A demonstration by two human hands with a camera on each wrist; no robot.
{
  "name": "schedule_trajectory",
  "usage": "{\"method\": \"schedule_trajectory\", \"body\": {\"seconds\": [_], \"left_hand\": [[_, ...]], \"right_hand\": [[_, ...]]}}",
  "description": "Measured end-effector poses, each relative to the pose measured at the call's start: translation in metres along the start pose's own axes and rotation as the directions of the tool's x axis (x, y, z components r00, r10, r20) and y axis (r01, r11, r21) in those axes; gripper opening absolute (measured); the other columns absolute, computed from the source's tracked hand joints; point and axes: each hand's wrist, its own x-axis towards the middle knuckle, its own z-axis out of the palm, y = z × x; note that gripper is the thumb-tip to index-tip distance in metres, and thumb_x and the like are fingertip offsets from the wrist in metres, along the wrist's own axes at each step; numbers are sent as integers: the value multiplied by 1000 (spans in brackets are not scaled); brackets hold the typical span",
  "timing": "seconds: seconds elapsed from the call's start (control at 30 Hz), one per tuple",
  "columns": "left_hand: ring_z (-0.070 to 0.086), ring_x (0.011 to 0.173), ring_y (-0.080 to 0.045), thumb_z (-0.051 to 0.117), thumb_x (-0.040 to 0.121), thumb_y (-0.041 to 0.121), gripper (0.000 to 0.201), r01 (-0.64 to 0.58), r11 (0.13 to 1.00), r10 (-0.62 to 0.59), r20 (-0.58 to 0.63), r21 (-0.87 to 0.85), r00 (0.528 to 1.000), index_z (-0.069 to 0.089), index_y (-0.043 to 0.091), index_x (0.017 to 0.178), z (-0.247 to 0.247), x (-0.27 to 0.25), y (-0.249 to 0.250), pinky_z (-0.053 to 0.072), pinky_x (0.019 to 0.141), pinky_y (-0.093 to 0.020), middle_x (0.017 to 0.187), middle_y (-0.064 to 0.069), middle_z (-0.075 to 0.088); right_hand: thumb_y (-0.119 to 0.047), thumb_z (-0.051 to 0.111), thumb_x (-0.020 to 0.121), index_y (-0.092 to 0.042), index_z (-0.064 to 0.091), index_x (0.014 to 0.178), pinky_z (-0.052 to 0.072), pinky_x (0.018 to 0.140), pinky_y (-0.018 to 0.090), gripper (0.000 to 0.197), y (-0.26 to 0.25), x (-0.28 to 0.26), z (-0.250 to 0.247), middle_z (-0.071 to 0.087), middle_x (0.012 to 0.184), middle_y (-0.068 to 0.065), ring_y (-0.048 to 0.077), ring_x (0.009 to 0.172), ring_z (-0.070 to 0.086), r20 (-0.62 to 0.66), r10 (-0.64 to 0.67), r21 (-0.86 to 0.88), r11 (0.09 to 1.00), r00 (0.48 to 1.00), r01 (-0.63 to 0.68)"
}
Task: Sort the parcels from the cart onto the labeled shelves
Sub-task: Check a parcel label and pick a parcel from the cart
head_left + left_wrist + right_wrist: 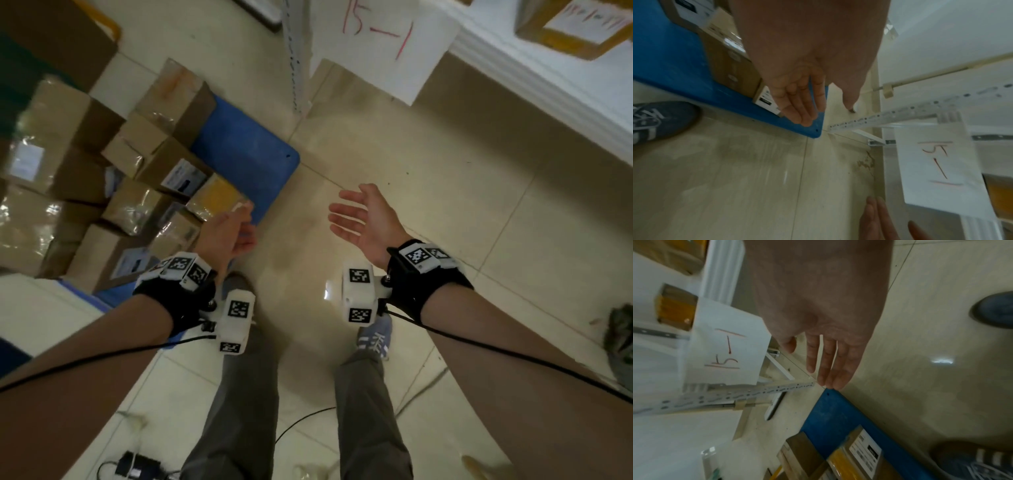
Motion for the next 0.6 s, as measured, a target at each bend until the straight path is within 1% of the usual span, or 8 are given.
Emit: {"method": "schedule_trajectory", "body": {"seconds": [0.03,0.13,0.17,0.23,0.3,0.43,0.5,0.6], "left_hand": [[57,69,-16,58,99,31,17,15,1000,-15,-6,-11,1000,60,15,96,-10,3,-4,51,69,-26,81,-4,58],[59,70,-14,59,98,32,25,38,999,-38,-26,-17,999,64,11,111,-40,15,-15,53,66,-24,81,-2,59],[59,69,-14,59,98,32,24,48,999,-49,-39,-15,998,64,11,110,-50,19,-18,53,65,-23,80,-2,59],[57,65,-13,57,100,30,17,77,997,-78,-55,-27,995,62,14,94,-65,28,-23,51,64,-23,78,-1,57],[55,64,-13,55,101,29,21,92,995,-95,-90,-36,991,57,17,83,-82,38,-27,49,64,-23,77,-1,56],[59,66,-14,56,100,28,22,90,995,-94,-156,-30,983,58,14,83,-115,55,-39,50,63,-24,81,-5,61],[58,66,-15,56,99,26,23,102,994,-106,-167,-30,980,59,13,82,-133,66,-43,50,63,-24,79,-6,61],[59,71,-21,59,98,28,24,116,993,-120,-159,-38,980,63,12,81,-157,80,-46,51,69,-30,76,-7,63]], "right_hand": [[-40,46,103,-10,65,118,57,87,38,38,6,3,8,71,102,12,25,90,67,2,10,-14,1000,1000,-10],[-40,46,103,-10,64,120,58,86,37,39,24,11,32,71,104,12,25,91,67,9,49,-51,998,999,-48],[-39,46,103,-10,64,120,58,87,37,38,31,13,41,71,104,12,25,92,67,10,62,-62,996,998,-61],[-39,46,103,-9,64,121,57,90,39,38,43,17,58,71,104,12,25,93,67,18,86,-85,993,996,-84],[-37,47,103,-7,62,126,56,93,40,41,55,24,77,70,105,13,26,95,67,21,116,-116,987,993,-113],[-33,49,102,-4,60,132,53,102,45,44,78,37,112,68,110,15,28,97,65,24,162,-165,974,987,-156],[-34,49,102,-4,62,126,52,104,46,40,91,44,133,67,112,15,29,99,65,28,180,-198,965,983,-171],[-36,50,103,-9,64,116,52,104,46,33,104,54,158,67,120,15,29,103,65,44,198,-245,952,979,-181]]}}
